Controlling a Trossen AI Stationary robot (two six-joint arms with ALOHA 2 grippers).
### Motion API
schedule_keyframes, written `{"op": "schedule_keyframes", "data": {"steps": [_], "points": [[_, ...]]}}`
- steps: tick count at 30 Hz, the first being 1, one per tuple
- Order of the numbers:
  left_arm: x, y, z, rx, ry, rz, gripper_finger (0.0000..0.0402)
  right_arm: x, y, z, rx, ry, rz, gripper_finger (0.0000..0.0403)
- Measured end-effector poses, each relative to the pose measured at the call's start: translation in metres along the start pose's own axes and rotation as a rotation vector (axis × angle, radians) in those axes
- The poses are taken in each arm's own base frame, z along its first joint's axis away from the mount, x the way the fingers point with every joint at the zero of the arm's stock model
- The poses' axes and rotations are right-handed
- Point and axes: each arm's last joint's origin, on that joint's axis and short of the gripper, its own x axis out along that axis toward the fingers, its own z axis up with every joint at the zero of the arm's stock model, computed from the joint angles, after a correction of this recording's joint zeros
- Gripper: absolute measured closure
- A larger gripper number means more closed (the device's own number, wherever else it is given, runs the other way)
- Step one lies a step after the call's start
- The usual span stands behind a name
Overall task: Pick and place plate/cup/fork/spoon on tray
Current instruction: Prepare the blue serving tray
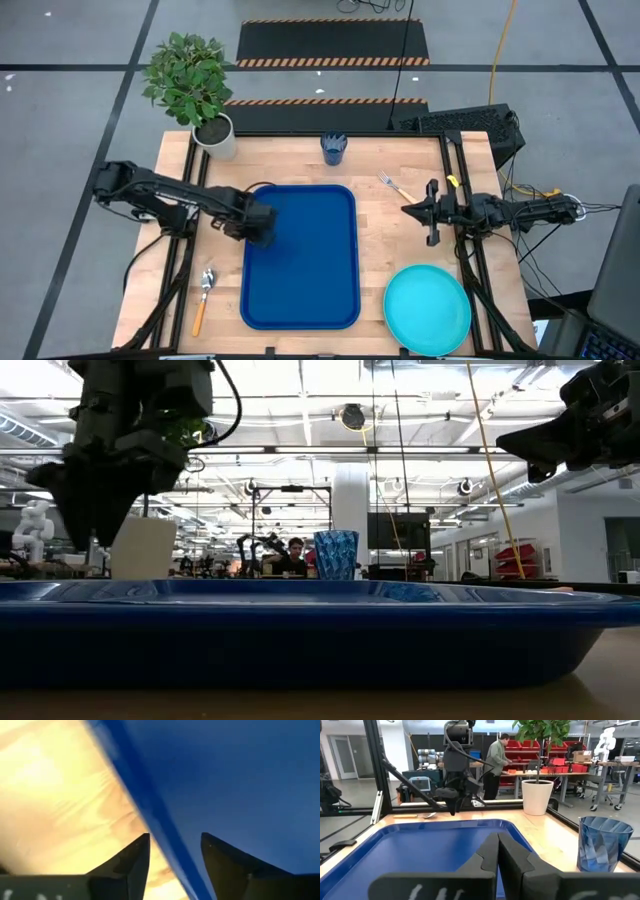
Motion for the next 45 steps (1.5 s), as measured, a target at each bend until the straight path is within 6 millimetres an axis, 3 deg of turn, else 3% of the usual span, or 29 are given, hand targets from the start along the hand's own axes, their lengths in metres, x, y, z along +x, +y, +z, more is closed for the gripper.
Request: {"op": "schedule_keyframes", "data": {"steps": [7, 13, 24, 30, 33, 39, 45], "points": [[0.002, -0.002, -0.012, -0.071, 0.008, 0.015, 0.0195, 0.002, 0.002, -0.004, 0.045, 0.046, 0.048, 0.0403], [0.014, -0.003, -0.01, -0.094, -0.037, 0.051, 0.0195, 0.003, 0.002, -0.006, 0.069, 0.075, 0.048, 0.0403], [0.053, 0.008, -0.002, -0.084, -0.011, 0.049, 0.0195, 0.004, 0.002, -0.007, 0.086, 0.085, 0.046, 0.0403], [0.055, 0.01, -0.002, 0.039, -0.014, 0.047, 0.0197, 0.004, 0.002, -0.007, 0.064, 0.086, 0.042, 0.0403], [0.055, 0.01, 0.0, 0.09, -0.012, 0.044, 0.0224, 0.004, 0.002, -0.007, 0.059, 0.088, 0.042, 0.0403], [0.054, 0.009, 0.006, 0.125, -0.035, 0.021, 0.0328, 0.004, 0.002, -0.008, 0.065, 0.091, 0.041, 0.0403], [0.053, 0.01, 0.013, 0.19, -0.051, 0.017, 0.0342, 0.004, 0.002, -0.008, 0.082, 0.091, 0.039, 0.0403]]}}
